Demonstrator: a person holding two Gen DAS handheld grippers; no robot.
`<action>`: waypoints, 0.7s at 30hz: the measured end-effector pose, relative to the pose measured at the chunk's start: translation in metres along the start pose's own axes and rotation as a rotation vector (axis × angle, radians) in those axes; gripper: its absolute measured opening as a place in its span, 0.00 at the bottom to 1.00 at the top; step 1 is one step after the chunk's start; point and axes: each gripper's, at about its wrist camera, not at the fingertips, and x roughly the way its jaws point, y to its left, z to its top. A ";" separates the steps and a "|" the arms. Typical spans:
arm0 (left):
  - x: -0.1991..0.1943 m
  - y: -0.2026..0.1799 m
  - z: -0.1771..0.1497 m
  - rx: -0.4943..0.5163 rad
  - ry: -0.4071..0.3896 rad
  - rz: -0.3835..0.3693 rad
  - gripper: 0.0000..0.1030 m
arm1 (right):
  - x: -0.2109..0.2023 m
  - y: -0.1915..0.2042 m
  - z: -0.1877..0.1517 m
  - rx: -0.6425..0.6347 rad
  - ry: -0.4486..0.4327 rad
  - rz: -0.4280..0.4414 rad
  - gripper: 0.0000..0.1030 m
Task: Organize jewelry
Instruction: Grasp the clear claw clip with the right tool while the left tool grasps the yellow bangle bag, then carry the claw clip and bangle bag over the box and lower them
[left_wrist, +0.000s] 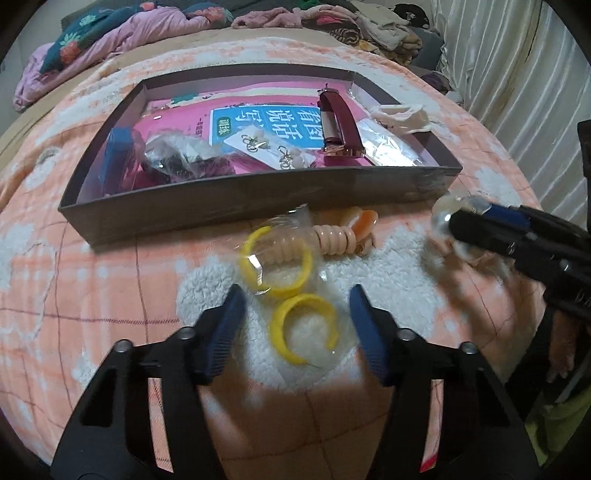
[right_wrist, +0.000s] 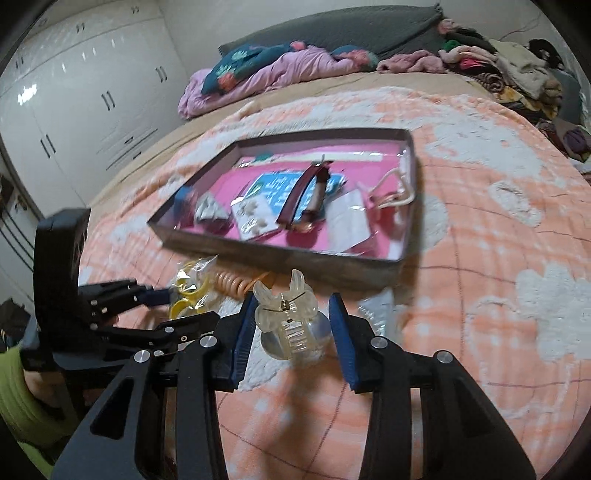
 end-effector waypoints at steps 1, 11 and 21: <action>-0.001 -0.001 0.000 0.008 -0.002 0.001 0.36 | -0.001 -0.001 0.001 0.005 -0.005 0.001 0.37; -0.046 0.011 0.010 0.002 -0.108 0.022 0.28 | -0.021 0.006 0.014 0.005 -0.075 0.008 0.37; -0.088 0.042 0.042 -0.071 -0.227 0.068 0.28 | -0.047 0.028 0.043 -0.058 -0.176 -0.005 0.37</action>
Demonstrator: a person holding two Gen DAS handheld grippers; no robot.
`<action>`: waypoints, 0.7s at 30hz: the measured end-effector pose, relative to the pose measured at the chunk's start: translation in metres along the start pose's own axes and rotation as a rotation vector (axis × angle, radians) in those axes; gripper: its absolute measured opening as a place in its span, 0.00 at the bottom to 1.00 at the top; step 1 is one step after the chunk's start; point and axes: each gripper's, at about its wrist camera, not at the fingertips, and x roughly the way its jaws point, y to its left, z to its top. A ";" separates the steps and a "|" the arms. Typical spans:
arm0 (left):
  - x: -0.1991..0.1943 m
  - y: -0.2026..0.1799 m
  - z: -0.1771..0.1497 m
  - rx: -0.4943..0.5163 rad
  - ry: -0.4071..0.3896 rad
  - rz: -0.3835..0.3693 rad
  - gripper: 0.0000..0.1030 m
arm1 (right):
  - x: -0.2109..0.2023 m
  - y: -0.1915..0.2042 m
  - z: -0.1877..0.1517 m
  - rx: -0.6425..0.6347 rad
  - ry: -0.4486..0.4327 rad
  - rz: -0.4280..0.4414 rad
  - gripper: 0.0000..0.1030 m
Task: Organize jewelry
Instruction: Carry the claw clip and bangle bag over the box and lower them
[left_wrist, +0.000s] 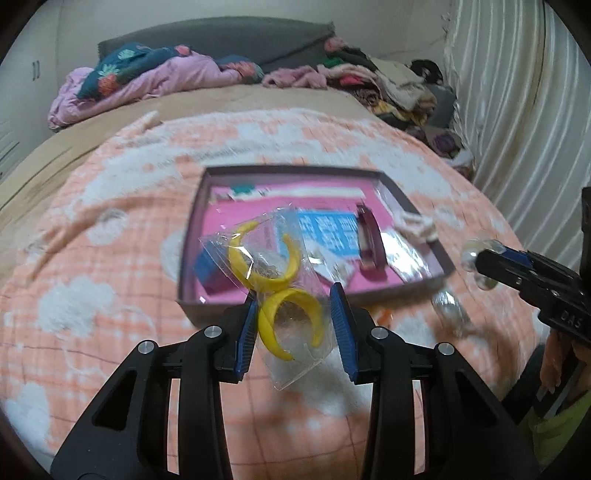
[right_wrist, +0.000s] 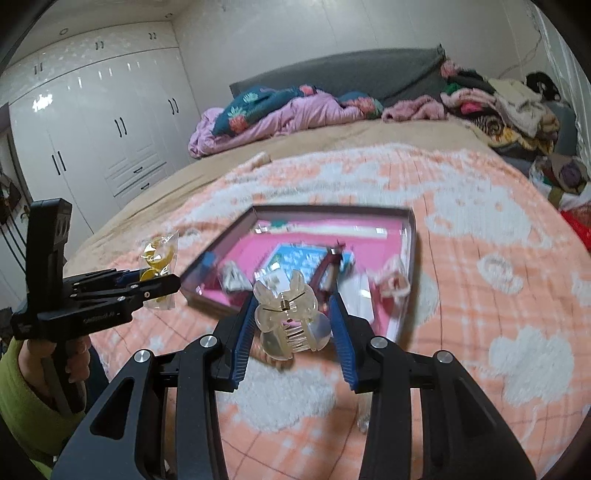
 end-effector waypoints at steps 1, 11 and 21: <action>-0.002 0.002 0.003 -0.004 -0.007 0.004 0.28 | -0.002 0.003 0.003 -0.011 -0.011 -0.003 0.37; -0.005 0.010 0.034 -0.025 -0.066 0.023 0.28 | -0.008 0.017 0.034 -0.037 -0.089 0.009 0.37; 0.020 -0.002 0.051 0.002 -0.057 0.009 0.28 | 0.005 0.007 0.049 -0.011 -0.112 -0.017 0.37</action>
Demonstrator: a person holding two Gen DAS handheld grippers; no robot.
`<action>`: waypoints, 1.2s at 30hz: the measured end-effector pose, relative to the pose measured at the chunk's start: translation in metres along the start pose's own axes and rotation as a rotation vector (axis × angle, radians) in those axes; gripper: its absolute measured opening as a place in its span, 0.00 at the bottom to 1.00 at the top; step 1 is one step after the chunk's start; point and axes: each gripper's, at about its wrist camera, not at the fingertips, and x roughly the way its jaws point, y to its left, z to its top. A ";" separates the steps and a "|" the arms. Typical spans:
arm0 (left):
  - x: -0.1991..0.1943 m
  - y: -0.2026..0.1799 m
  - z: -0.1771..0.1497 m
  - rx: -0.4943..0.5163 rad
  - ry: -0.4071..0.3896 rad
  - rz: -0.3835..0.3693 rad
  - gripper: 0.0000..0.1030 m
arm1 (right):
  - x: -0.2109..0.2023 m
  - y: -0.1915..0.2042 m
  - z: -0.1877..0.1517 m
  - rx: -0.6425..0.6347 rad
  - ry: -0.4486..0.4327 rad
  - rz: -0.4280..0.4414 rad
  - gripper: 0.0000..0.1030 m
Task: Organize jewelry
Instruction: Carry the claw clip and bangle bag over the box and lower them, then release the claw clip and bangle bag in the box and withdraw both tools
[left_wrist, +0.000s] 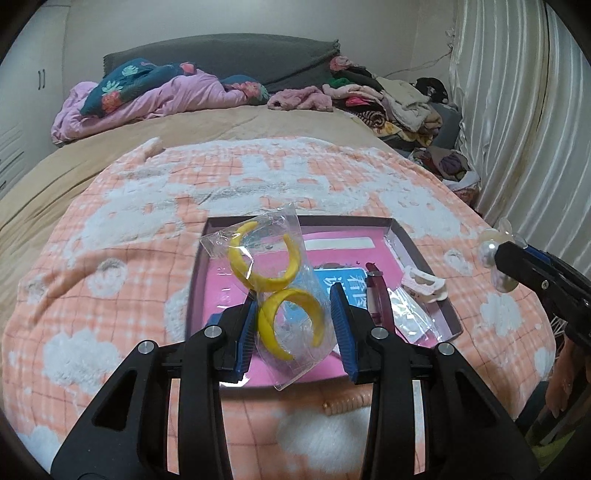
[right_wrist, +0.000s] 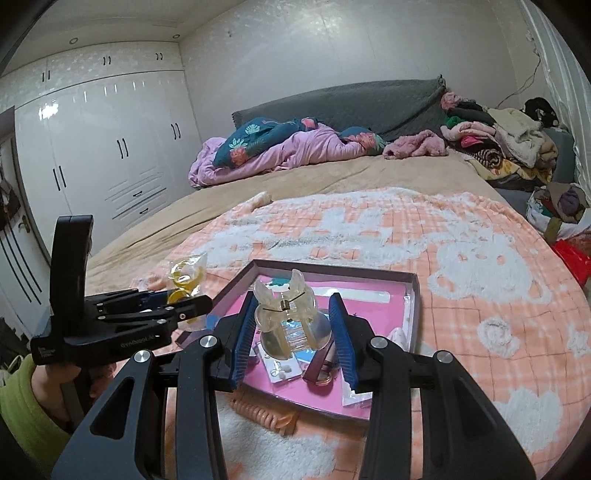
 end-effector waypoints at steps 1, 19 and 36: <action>0.005 -0.002 0.000 0.003 0.005 -0.002 0.28 | 0.002 -0.001 -0.002 0.000 0.006 -0.006 0.37; 0.073 -0.012 -0.023 0.022 0.156 -0.005 0.29 | 0.072 -0.048 -0.052 0.046 0.200 -0.110 0.38; 0.029 -0.016 -0.012 0.031 0.070 0.011 0.78 | 0.009 -0.044 -0.038 0.080 0.074 -0.127 0.78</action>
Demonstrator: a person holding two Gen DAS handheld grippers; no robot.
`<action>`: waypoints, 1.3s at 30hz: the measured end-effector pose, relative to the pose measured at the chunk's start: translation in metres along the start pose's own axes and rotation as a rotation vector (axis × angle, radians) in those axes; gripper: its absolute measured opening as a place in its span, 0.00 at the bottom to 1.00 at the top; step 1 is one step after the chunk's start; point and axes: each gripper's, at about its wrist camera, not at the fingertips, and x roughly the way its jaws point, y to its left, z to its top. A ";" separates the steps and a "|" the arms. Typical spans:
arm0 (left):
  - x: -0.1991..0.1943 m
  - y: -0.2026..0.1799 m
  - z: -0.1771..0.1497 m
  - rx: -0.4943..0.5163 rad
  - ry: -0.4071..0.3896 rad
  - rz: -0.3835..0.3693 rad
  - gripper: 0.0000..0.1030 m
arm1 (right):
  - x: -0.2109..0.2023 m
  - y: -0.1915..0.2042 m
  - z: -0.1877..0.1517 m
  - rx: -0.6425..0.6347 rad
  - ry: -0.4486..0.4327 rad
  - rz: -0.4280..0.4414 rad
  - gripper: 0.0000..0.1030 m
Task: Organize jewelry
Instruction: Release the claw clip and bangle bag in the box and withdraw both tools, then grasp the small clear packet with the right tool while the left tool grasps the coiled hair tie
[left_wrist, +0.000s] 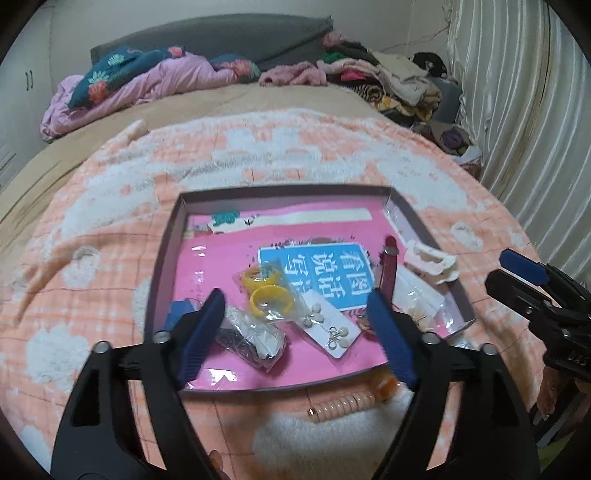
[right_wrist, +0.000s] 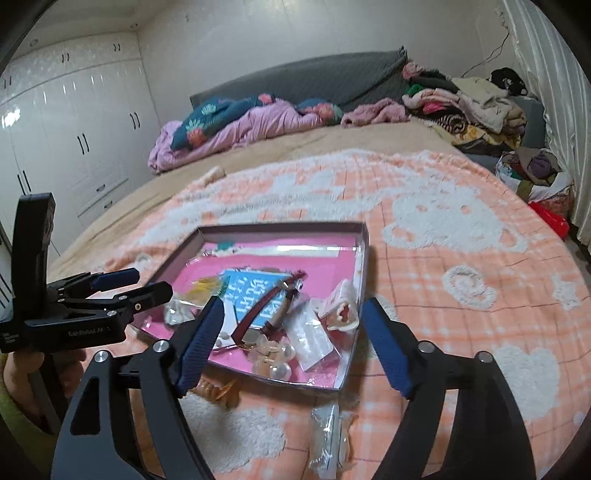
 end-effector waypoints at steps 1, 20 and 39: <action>-0.004 -0.001 0.001 0.001 -0.007 0.005 0.81 | -0.006 0.000 0.001 -0.001 -0.010 -0.001 0.79; -0.054 0.002 -0.018 -0.008 -0.052 0.029 0.91 | -0.055 -0.003 -0.027 -0.017 -0.006 -0.036 0.81; -0.027 0.005 -0.069 -0.026 0.082 0.045 0.91 | -0.017 -0.008 -0.080 -0.045 0.170 -0.069 0.72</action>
